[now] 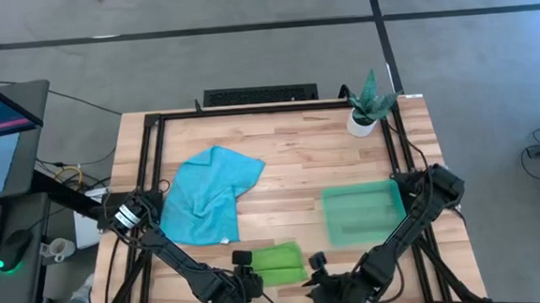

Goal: Roll microfiber towels into tight, uniform cylinder then place into a basket
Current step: Roll the green towel

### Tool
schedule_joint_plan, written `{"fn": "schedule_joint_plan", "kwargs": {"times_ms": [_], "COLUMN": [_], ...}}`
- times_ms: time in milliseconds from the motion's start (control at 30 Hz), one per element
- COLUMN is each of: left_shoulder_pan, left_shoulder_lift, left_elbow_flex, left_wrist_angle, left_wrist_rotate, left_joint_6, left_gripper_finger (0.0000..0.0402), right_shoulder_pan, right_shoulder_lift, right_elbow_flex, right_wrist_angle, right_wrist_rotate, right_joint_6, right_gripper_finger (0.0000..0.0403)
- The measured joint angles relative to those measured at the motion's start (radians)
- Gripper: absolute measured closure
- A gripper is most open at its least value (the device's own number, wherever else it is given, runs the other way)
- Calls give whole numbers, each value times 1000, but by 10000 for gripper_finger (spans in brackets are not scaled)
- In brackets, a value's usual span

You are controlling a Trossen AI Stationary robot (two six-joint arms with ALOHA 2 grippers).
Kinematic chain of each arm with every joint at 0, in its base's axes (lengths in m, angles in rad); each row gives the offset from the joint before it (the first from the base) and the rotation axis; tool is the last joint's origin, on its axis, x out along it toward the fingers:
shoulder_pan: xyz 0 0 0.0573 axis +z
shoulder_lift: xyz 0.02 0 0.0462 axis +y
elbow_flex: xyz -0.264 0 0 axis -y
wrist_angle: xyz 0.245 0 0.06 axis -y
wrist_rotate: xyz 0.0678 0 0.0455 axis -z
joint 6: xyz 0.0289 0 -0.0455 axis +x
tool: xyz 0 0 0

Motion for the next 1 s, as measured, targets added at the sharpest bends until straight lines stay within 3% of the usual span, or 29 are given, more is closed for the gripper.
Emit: {"fn": "schedule_joint_plan", "kwargs": {"times_ms": [400, 733, 1000], "left_shoulder_pan": [7, 8, 9], "left_shoulder_lift": [0, 0, 1], "left_elbow_flex": [0, -2, 4], "left_wrist_angle": [1, 12, 8], "left_wrist_rotate": [-2, -7, -6], "left_joint_6": [2, 2, 22], "left_gripper_finger": [281, 281, 281], "right_shoulder_pan": [-54, -84, -124], "right_shoulder_lift": [39, 134, 140], "right_elbow_flex": [3, 11, 11], "right_wrist_angle": [37, 26, -38], "right_wrist_rotate": [-44, -47, -87], "right_joint_6": [-139, -107, 37], "right_gripper_finger": [182, 179, 183]}}
